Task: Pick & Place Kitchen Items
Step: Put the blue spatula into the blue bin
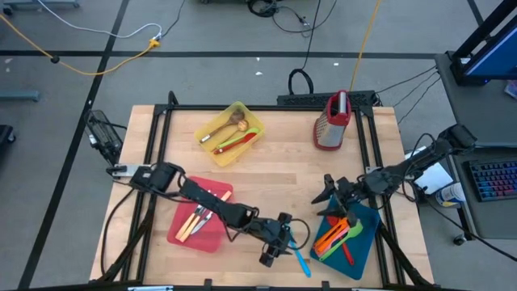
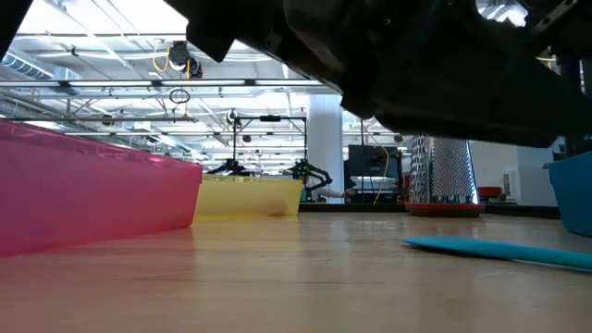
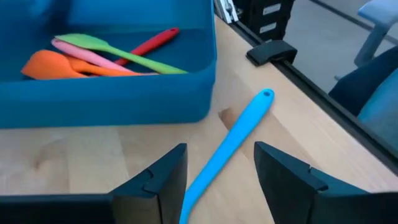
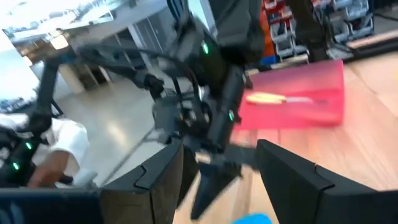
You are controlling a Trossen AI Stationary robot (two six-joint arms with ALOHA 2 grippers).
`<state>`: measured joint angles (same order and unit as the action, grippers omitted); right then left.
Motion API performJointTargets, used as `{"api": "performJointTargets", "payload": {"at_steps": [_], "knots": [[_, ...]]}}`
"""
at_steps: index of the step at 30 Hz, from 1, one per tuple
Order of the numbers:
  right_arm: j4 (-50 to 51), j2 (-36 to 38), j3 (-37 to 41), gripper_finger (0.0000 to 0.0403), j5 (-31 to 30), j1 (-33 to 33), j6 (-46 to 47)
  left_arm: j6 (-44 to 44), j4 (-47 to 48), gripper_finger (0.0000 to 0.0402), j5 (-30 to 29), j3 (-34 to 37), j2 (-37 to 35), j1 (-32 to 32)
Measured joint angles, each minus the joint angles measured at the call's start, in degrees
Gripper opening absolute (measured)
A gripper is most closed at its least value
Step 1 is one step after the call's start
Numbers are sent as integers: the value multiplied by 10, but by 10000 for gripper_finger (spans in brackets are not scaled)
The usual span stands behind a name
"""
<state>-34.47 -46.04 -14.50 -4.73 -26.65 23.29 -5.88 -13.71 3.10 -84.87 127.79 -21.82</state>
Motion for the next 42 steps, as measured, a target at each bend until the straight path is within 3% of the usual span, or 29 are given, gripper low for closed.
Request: {"api": "performJointTargets", "payload": {"at_steps": [10,18,24,27,34,42], "knots": [[-46,-1,0,197,-1,0,0,-18,16,186,19,-54,48,-1],[-48,-2,0,197,-6,0,0,-57,126,186,24,-128,95,11],[-46,-2,0,197,-14,0,0,-59,162,181,61,-135,104,30],[-43,-2,0,197,-13,0,0,-67,192,150,78,-136,104,37],[-34,-2,0,197,-12,0,0,-76,252,17,86,-137,97,45],[-19,-2,0,197,-11,0,0,-56,296,7,46,-133,72,47]]}}
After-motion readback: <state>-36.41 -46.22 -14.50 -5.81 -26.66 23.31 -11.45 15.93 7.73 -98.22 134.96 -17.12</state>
